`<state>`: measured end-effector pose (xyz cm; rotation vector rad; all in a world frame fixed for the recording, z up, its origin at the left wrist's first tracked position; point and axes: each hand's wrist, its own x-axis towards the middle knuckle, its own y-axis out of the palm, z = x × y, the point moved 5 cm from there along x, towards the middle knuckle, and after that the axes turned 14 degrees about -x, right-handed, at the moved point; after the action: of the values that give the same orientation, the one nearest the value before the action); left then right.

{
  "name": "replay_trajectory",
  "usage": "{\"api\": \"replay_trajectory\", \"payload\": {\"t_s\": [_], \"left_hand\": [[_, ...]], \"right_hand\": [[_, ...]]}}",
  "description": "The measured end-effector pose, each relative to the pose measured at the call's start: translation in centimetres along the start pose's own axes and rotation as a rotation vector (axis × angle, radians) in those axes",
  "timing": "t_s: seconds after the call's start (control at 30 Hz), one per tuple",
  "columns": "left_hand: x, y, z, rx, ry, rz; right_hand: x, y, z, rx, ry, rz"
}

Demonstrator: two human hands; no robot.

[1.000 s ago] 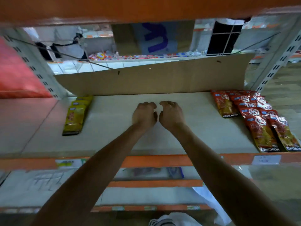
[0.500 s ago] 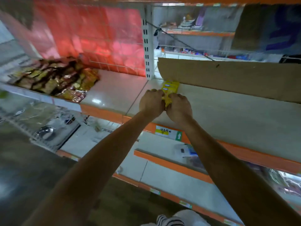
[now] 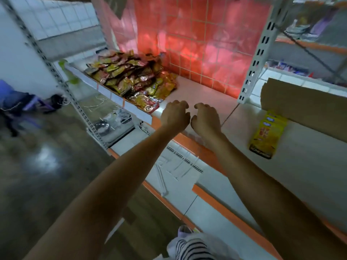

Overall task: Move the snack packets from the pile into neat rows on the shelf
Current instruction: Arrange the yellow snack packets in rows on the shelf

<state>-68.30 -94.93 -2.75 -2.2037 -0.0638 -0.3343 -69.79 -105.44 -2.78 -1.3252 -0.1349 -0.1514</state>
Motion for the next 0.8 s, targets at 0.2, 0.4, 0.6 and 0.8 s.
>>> {"api": "replay_trajectory", "payload": {"t_s": [0.2,0.4,0.6,0.8], "left_hand": [[4.2,-2.7,5.0,0.079,-0.1,-0.016],[6.9,-3.1,9.7,0.098,-0.214,-0.018],[10.4,-3.5,12.6,0.079,-0.218,0.018],[14.0,-3.8,15.1,0.101,-0.164,0.06]], "right_hand": [[5.4,2.8,4.0,0.022,-0.097,0.057],[8.9,4.9,6.5,0.008,-0.092,0.099],[12.2,6.8,8.1,-0.01,0.004,0.095],[15.1,8.2,9.7,0.013,0.212,0.13]]}}
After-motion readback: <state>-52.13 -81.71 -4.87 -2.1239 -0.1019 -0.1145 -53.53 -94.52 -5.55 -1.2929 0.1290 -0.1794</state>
